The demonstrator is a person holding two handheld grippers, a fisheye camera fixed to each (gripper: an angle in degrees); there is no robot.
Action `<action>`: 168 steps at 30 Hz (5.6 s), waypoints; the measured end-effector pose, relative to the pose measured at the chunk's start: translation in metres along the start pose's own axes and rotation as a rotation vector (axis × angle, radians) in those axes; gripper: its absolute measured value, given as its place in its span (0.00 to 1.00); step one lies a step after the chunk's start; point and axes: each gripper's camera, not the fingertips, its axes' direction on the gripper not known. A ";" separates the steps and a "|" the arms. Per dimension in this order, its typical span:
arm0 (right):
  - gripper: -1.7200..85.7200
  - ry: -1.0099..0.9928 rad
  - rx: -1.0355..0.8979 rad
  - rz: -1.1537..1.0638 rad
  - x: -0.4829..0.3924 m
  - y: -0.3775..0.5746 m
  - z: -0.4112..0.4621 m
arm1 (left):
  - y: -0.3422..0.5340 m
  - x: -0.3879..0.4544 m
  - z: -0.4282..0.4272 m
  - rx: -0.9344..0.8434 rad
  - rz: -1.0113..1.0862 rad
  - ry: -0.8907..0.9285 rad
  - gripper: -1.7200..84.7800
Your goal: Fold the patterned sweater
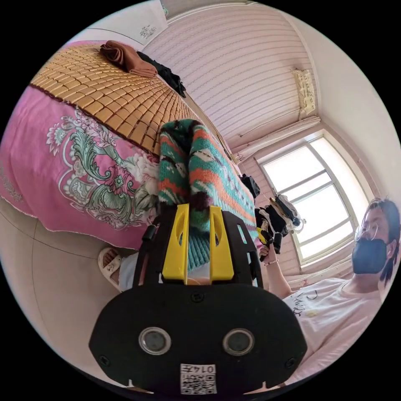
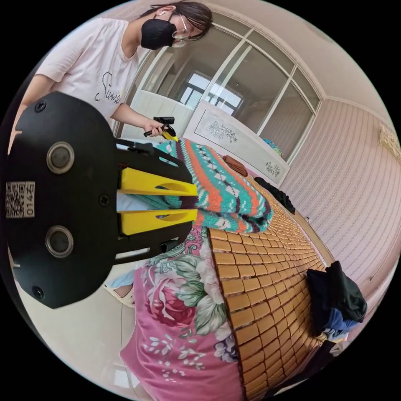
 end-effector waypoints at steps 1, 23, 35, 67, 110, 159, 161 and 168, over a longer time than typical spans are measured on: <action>0.12 0.025 0.011 0.001 0.000 0.004 -0.006 | 0.001 0.001 -0.004 0.018 -0.004 -0.031 0.11; 0.13 -0.152 -0.105 0.006 -0.010 0.000 0.067 | 0.032 0.020 0.036 0.042 0.087 0.087 0.11; 0.11 -0.082 0.173 -0.325 -0.096 -0.077 0.056 | -0.009 0.108 0.066 0.208 0.442 0.098 0.10; 0.01 0.656 -0.553 -0.723 -0.167 -0.045 0.541 | 0.339 0.077 0.392 0.047 0.914 -0.458 0.01; 0.20 0.219 0.237 -0.051 0.065 0.077 0.110 | 0.172 0.180 0.665 -0.437 0.823 -0.202 0.20; 0.05 0.033 -0.357 -0.990 -0.165 0.147 0.293 | 0.065 0.057 0.307 0.006 0.496 0.051 0.06; 0.05 0.092 -0.376 -0.950 -0.157 0.148 0.315 | 0.080 0.057 0.288 0.069 0.505 0.075 0.09; 0.08 0.187 -0.380 -0.893 -0.145 0.151 0.351 | 0.143 0.062 0.312 0.150 0.594 -0.244 0.15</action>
